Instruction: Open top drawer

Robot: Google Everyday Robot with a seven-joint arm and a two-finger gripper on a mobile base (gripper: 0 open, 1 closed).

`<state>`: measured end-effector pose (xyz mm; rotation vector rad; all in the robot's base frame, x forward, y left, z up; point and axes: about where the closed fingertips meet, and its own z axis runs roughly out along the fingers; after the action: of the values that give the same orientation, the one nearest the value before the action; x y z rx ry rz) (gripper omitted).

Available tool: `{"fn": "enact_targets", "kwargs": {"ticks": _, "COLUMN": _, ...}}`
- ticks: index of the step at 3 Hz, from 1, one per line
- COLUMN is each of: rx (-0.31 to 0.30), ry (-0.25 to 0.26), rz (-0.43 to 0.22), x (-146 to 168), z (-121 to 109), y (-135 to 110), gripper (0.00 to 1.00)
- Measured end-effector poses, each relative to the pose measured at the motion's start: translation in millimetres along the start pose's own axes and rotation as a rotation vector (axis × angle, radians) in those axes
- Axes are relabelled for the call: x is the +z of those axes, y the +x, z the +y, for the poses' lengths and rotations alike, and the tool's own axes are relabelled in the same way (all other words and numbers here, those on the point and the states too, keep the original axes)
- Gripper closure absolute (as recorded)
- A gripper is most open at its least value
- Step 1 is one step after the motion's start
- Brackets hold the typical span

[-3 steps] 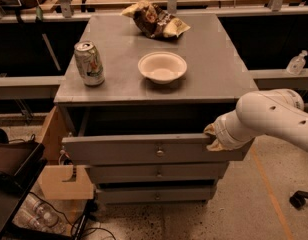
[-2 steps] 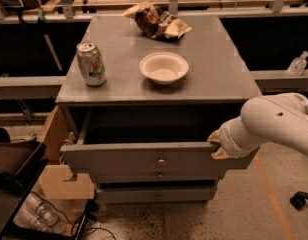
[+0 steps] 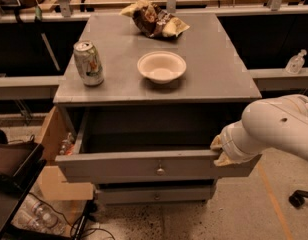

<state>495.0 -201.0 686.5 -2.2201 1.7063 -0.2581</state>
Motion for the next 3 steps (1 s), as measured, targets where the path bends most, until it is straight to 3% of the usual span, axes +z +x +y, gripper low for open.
{"fn": "enact_targets", "kwargs": {"ticks": 1, "rx": 0.000, "ry": 0.000, "rz": 0.000, "x": 0, "z": 0, "y": 0, "gripper": 1.00}}
{"fn": "enact_targets", "kwargs": {"ticks": 2, "rx": 0.003, "ry": -0.023, "rz": 0.034, "x": -20, "z": 23, "y": -8, "gripper": 1.00}}
{"fn": "enact_targets", "kwargs": {"ticks": 3, "rx": 0.003, "ry": -0.023, "rz": 0.034, "x": -20, "z": 23, "y": -8, "gripper": 1.00}}
